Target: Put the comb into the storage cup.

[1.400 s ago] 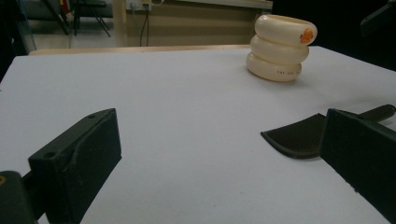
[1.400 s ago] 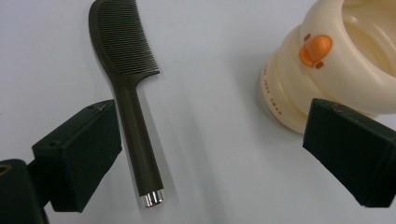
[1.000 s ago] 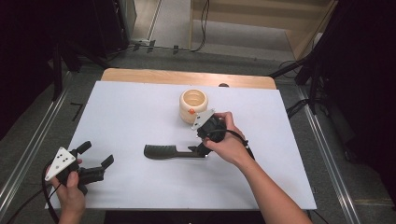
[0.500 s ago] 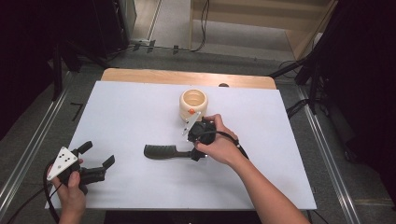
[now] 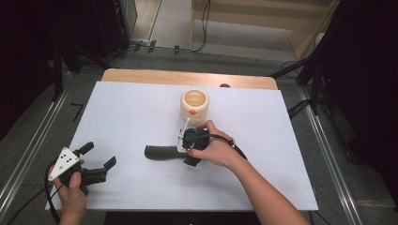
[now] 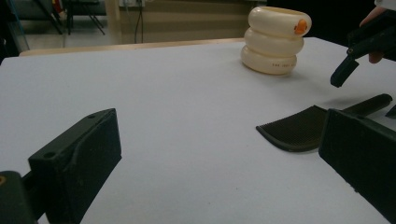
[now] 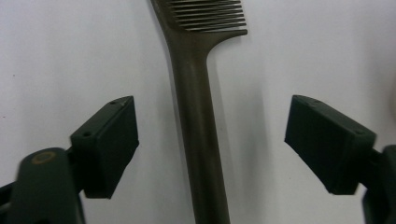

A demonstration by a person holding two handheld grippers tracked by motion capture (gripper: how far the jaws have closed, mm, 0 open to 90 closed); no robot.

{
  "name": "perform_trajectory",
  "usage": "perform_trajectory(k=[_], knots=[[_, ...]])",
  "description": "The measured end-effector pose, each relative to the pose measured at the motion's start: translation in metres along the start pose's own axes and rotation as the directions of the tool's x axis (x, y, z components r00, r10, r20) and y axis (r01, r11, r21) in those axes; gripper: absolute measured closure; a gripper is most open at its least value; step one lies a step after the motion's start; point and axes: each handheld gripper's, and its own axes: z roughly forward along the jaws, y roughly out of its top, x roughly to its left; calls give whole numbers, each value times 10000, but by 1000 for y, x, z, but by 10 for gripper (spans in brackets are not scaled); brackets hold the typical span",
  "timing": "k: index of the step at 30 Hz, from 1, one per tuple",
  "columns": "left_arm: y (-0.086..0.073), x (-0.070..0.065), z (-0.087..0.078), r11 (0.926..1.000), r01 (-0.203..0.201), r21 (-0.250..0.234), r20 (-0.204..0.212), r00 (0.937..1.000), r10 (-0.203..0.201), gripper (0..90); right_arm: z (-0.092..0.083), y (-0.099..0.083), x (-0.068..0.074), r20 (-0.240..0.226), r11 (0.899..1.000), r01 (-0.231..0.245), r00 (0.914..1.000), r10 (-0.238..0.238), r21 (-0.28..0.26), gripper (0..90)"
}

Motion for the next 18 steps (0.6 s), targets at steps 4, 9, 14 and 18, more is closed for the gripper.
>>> perform_trajectory(k=[4, 9, 14, 18], knots=[[0, 0, 0, 10000, -1, 0, 5, 10000, 1, 0, 4, 1, 0, -285, 9998, -49, 9996, 55, 216, 250], [0, 0, 0, 10000, 11, -3, 1, 10000, -11, 0, 10, 3, 3, -759, 9994, 145, 9970, -121, 315, 369], [0, 0, 0, 10000, 3, 0, -10, 10000, -3, 0, 11, 4, 4, -660, 9985, 336, 9974, -307, 436, 516], [0, 0, 0, 10000, 1, 5, 1, 10000, -1, 0, 12, 5, 3, -550, 9985, 405, 9977, -384, 371, 657]])
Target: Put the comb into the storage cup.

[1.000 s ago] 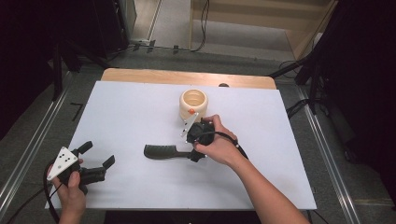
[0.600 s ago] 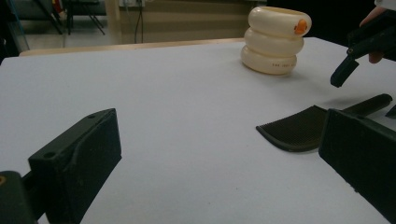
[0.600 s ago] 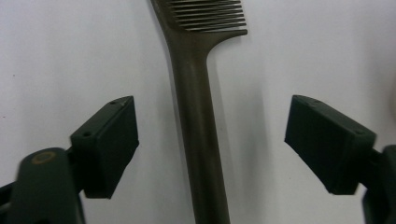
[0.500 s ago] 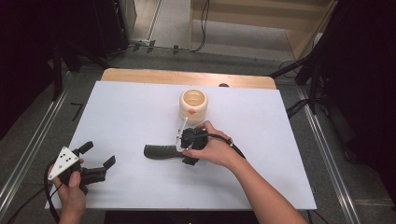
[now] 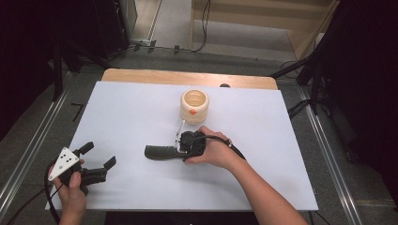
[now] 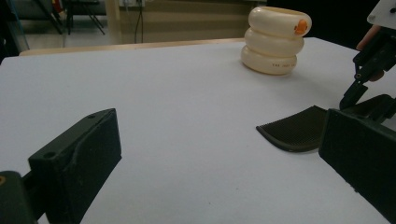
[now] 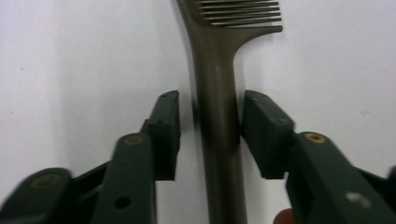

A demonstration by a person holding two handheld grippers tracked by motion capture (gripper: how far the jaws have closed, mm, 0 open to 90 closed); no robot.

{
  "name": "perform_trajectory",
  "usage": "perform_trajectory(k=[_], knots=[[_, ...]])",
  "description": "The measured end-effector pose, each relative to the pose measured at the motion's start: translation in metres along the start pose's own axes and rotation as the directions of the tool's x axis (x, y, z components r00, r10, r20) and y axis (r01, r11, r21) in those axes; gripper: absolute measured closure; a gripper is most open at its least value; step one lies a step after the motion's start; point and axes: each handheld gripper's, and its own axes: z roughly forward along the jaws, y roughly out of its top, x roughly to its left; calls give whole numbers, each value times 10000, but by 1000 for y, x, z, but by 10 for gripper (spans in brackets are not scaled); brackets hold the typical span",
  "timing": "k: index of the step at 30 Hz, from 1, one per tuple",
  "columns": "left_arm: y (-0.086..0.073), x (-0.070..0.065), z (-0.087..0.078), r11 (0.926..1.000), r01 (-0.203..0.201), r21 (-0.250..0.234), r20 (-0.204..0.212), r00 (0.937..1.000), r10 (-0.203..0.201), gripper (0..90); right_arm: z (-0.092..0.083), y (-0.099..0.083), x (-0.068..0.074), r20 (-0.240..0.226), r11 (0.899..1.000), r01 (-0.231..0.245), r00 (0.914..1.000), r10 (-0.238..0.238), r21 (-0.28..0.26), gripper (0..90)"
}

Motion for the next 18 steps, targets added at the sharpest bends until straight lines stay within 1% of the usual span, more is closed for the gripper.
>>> perform_trajectory(k=[1, 3, 7, 11, 12, 13, 15, 16, 18], knots=[[0, 0, 0, 10000, 2, -15, 9, 10000, -2, 0, -1, 1, 0, -29, 9999, 7, 10000, -6, 111, 697], [0, 0, 0, 10000, 6, -17, 6, 10000, -6, 0, 0, 1, 0, -24, 9999, 155, 9999, -155, 69, 701], [0, 0, 0, 10000, 7, -13, 4, 10000, -7, 0, -1, 1, 0, -10, 9999, 165, 9999, -165, 40, 705], [0, 0, 0, 10000, 13, -2, -3, 10000, -13, 0, -1, -2, 0, 69, 9996, 190, 9998, -188, -218, 706], [0, 0, 0, 10000, -1, 17, -18, 10000, 1, 0, -1, -2, 1, 127, 9997, 89, 9999, -86, -238, 706], [0, 0, 0, 10000, -2, 15, -26, 10000, 2, 0, -3, -3, 0, 217, 9995, 94, 9997, -87, -306, 706], [0, 0, 0, 10000, 11, 2, -26, 10000, -10, 0, -4, -3, 0, 232, 9993, 53, 9997, -45, -365, 706], [0, 0, 0, 10000, 4, 3, -34, 10000, -4, 0, -5, -4, -1, 233, 9985, 115, 9997, -103, -539, 707], [0, 0, 0, 10000, 0, 7, -39, 10000, 0, 0, -8, -5, -1, 189, 9972, -14, 9998, 28, -747, 706]])
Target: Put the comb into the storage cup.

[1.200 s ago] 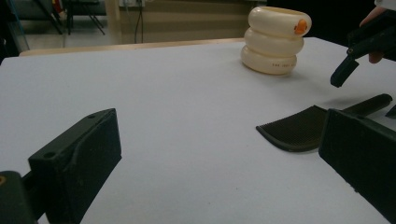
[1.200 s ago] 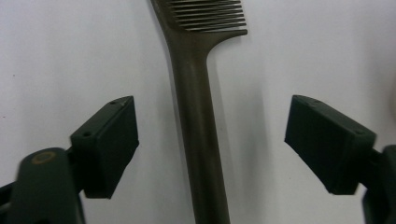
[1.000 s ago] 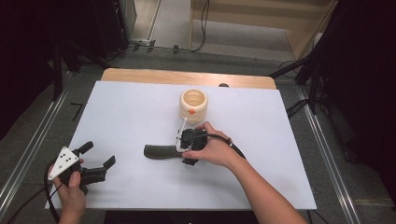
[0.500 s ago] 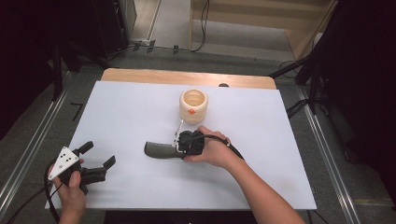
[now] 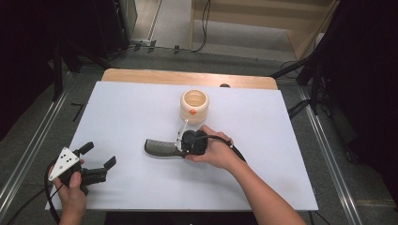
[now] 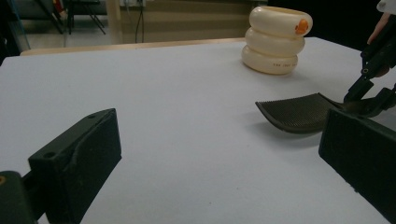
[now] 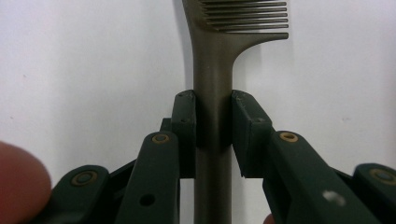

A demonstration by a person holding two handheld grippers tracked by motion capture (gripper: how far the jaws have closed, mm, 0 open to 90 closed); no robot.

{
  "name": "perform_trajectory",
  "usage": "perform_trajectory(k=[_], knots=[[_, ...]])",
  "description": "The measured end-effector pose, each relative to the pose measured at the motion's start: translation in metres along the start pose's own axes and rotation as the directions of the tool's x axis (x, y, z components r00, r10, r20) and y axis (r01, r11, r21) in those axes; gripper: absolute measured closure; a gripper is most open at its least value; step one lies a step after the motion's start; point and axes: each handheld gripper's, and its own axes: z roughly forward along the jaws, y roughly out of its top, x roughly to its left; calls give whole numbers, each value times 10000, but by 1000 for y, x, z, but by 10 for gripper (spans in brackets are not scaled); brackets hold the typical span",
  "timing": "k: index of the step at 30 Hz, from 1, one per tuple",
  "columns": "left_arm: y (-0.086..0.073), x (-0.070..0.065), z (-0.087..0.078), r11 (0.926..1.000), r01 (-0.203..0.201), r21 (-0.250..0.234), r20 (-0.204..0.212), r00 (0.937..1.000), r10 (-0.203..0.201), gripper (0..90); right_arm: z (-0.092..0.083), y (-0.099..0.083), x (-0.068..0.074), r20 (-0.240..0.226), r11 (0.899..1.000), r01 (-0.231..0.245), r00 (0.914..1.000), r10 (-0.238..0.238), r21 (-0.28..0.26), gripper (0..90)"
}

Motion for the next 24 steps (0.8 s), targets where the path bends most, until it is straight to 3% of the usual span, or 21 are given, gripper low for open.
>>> perform_trajectory(k=[12, 24], knots=[[0, -1, 0, 9999, -53, 87, -27, 10000, 54, 0, -17, -10, 2, 229, 9938, -388, 9989, 414, -1045, 707], [0, -2, 1, 9998, -131, 115, -63, 9999, 132, 0, -30, -28, 3, 309, 9691, -854, 9950, 951, -2314, 706]])
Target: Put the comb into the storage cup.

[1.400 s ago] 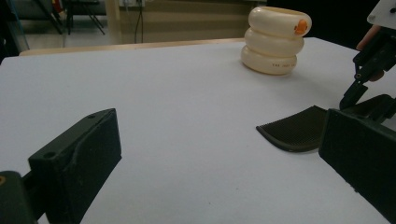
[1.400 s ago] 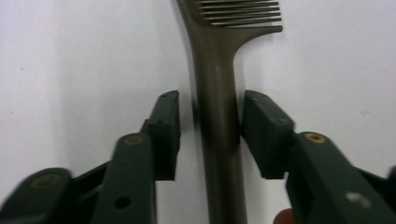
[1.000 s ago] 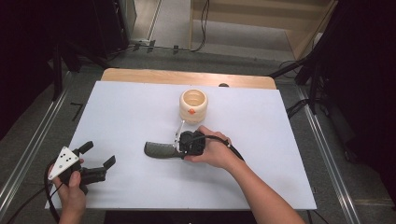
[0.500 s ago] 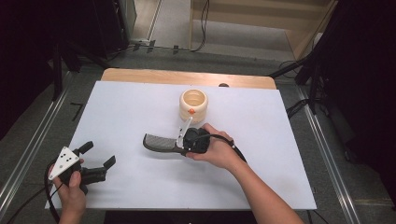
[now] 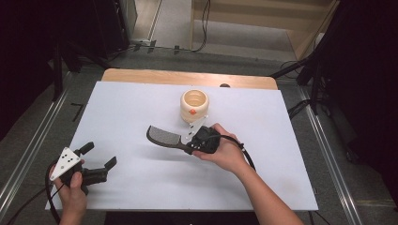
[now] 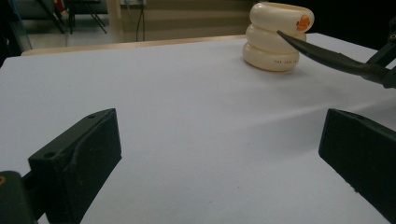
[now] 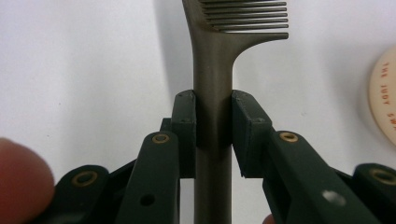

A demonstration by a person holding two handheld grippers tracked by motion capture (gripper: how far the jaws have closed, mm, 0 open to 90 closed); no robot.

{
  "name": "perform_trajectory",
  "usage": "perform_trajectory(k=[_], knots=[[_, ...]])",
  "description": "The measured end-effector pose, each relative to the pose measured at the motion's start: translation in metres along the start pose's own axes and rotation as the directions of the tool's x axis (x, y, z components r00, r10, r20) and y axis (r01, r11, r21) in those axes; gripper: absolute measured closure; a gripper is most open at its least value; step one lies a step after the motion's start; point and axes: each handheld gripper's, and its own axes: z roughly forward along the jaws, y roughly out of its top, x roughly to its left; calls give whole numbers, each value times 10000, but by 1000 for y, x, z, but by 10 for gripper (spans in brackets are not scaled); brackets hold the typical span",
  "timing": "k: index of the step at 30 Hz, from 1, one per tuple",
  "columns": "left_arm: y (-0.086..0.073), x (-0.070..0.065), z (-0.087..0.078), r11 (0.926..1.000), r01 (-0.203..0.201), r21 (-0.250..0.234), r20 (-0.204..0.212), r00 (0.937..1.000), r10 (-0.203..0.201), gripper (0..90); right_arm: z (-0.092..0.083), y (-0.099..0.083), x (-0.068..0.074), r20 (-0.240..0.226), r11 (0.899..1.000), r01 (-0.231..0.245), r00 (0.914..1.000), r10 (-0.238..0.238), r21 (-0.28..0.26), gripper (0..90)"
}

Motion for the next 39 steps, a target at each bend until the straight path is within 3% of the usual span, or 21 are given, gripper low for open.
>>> perform_trajectory(k=[7, 16, 22, 39], knots=[[0, -1, 0, 10000, -36, 35, -40, 10000, 36, 0, -11, -9, 0, 195, 9968, -277, 9994, 292, -753, 706], [0, -1, 1, 9999, -115, 62, -64, 9999, 116, 0, -25, -22, 1, 397, 9851, -635, 9967, 707, -1596, 707], [0, -3, 0, 9996, -267, 79, -103, 9996, 268, 0, -30, -34, -2, 299, 9710, -1036, 9932, 1126, -2154, 707], [5, -4, -2, 9995, -295, 69, -115, 9995, 296, 0, -46, -63, 1, 682, 9331, -1414, 9826, 1730, -3307, 707]])
